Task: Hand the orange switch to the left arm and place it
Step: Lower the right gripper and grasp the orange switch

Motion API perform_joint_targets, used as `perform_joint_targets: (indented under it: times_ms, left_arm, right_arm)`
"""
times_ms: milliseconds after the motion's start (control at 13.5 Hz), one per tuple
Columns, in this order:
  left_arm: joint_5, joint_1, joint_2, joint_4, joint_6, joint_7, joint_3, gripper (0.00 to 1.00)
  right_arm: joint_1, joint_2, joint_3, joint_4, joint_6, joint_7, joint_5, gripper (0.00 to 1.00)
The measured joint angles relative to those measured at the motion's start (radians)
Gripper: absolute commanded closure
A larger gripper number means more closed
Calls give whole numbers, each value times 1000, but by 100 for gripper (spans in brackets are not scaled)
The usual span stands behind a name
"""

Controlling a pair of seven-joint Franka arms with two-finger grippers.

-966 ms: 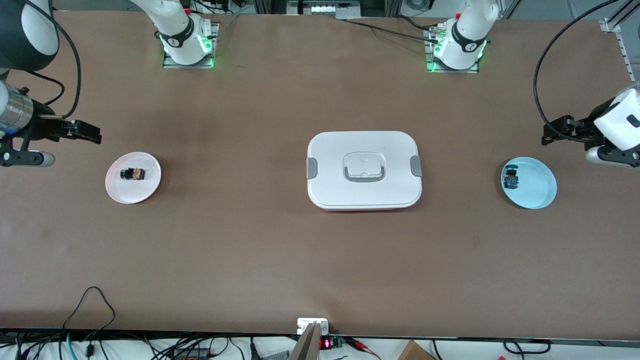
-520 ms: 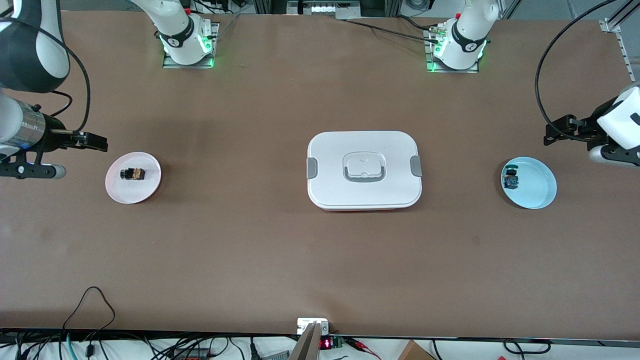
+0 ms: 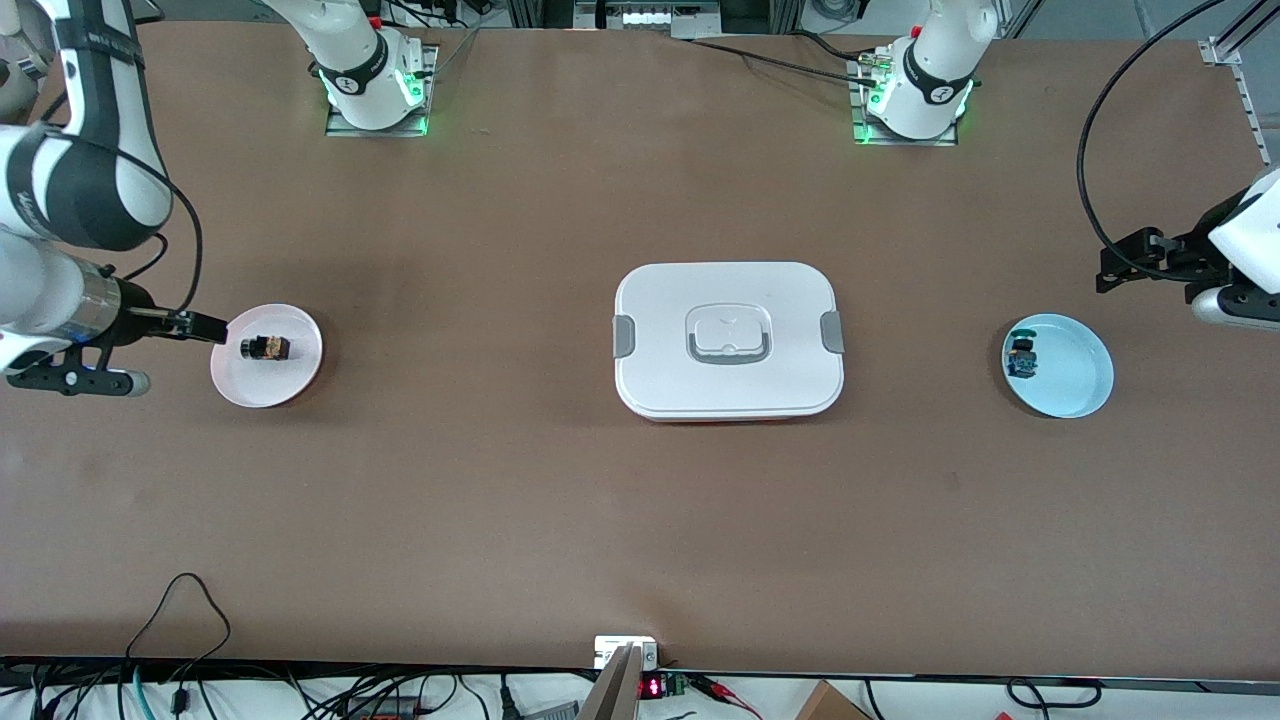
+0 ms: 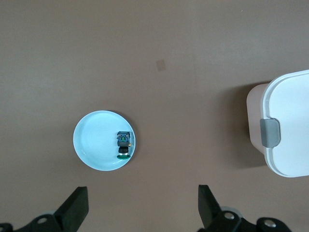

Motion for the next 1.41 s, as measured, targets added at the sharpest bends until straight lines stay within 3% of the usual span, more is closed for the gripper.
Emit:
perform_joint_targets:
  times_ms: [446, 1115, 1412]
  left_arm:
    - [0, -5, 1, 0, 19, 0, -23, 0]
    - [0, 3, 6, 0, 17, 0, -28, 0]
    - [0, 11, 12, 0, 5, 0, -25, 0]
  right_arm:
    - [-20, 10, -1, -229, 272, -20, 0, 0]
    - [-69, 114, -1, -324, 454, -120, -1, 0]
    - [-69, 125, -1, -339, 474, -175, -11, 0]
